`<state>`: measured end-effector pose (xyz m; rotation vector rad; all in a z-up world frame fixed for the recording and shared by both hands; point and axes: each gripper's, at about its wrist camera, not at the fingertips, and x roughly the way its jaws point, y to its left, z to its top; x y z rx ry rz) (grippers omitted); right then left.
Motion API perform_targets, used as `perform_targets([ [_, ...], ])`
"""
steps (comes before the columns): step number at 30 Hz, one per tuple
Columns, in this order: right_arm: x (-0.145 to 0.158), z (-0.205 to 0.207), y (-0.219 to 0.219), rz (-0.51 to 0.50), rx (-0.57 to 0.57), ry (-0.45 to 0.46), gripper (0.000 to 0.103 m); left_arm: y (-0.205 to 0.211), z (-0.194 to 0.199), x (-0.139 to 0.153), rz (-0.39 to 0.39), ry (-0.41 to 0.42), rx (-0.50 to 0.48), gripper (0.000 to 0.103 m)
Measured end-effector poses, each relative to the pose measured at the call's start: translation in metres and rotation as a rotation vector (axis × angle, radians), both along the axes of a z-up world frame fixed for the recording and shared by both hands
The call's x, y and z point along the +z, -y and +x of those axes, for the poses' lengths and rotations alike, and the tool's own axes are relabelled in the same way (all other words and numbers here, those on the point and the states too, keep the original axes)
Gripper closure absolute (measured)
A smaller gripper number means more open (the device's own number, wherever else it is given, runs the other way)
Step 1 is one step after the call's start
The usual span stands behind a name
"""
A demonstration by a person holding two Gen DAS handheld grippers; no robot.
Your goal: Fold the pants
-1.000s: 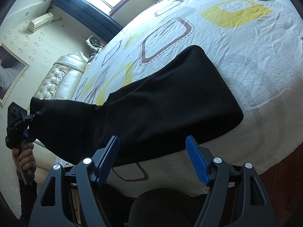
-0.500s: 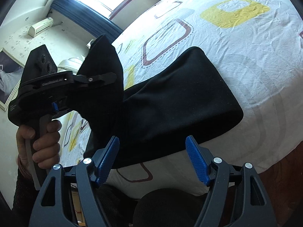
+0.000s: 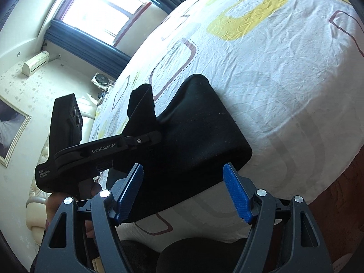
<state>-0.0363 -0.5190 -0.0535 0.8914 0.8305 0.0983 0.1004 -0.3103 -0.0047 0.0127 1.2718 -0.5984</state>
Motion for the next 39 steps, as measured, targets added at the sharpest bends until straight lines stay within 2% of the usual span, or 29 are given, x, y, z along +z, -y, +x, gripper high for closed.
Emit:
perform_targets([
  [4,-0.002,-0.008,0.006,0.019,-0.035,0.001,0.031,0.012,-0.009,0.007,0.005,0.030,-0.011,0.073],
  [7,-0.003,-0.009,0.009,0.019,-0.041,-0.003,0.031,0.018,-0.016,0.011,-0.032,0.030,-0.029,0.061],
  [11,-0.002,-0.012,0.012,0.019,-0.053,0.004,0.031,0.023,-0.027,0.017,-0.062,0.039,-0.042,0.054],
  [15,-0.004,-0.015,0.014,0.020,-0.045,0.003,0.031,0.012,-0.040,0.028,-0.034,0.125,-0.034,0.035],
  [19,-0.015,-0.011,0.017,0.055,-0.022,-0.016,0.031,-0.026,-0.055,0.038,0.001,0.223,0.006,0.019],
  [24,-0.006,-0.005,0.024,0.075,-0.002,0.038,0.031,-0.104,-0.068,0.037,0.040,0.300,0.128,0.013],
  [26,-0.001,0.006,0.024,0.080,0.031,0.053,0.031,-0.138,-0.065,0.031,0.047,0.299,0.206,0.013],
  [29,0.003,0.030,0.021,0.089,0.075,0.056,0.031,-0.189,-0.055,0.016,-0.021,0.251,0.339,0.013],
  [32,0.000,0.055,0.013,0.087,0.130,0.021,0.028,-0.235,-0.051,-0.002,-0.149,0.209,0.460,0.013],
  [35,-0.010,0.074,0.005,0.062,0.141,-0.034,0.027,-0.256,-0.049,-0.019,-0.224,0.171,0.487,0.013],
  [38,-0.017,0.085,-0.008,0.075,0.192,-0.057,0.027,-0.255,-0.054,-0.033,-0.217,0.186,0.458,0.013],
  [39,-0.017,0.088,-0.015,0.047,0.220,-0.068,0.026,-0.256,-0.057,-0.037,-0.216,0.202,0.446,0.013],
])
